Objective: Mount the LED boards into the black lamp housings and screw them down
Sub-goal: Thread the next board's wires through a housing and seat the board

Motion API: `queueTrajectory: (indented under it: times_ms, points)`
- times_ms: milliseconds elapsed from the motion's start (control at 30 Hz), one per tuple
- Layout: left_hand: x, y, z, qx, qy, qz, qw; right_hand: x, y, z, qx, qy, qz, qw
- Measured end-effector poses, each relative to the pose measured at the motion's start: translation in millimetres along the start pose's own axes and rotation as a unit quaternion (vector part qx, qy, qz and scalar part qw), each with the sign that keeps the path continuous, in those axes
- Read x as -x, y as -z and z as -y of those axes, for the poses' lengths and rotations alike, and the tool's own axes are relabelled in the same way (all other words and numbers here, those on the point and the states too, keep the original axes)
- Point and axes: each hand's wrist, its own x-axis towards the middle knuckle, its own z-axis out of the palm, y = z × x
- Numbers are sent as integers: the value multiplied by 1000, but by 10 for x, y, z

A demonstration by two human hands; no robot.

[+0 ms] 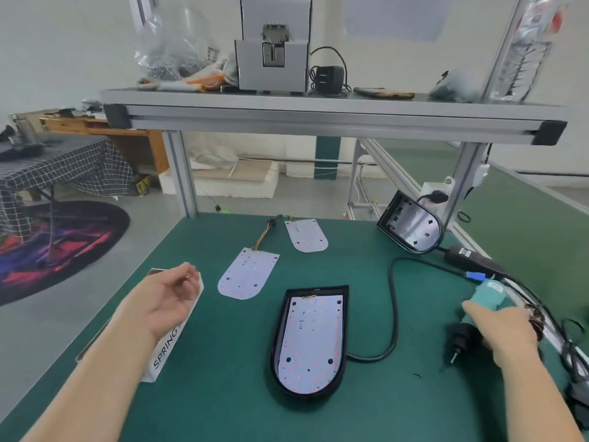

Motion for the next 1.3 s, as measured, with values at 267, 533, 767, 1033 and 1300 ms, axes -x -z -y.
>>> queueTrajectory:
  times_ms: [267,533,767,1033,1300]
  points:
    - [182,-635,740,-4,150,91,985,513,111,74,-538,34,207,816]
    - [268,-872,1217,-62,181,127,973,1237,-186,667,-633,84,382,668]
    - [377,-888,1341,-81,202,151,964,1586,-470,1058,-596,127,309,730]
    - [417,-881,1353,-84,196,161,964,1750,-568,1170,-609,208,182,743]
    - [394,-873,1379,-88,191,162,964,1769,-617,1142,-603,229,155,748]
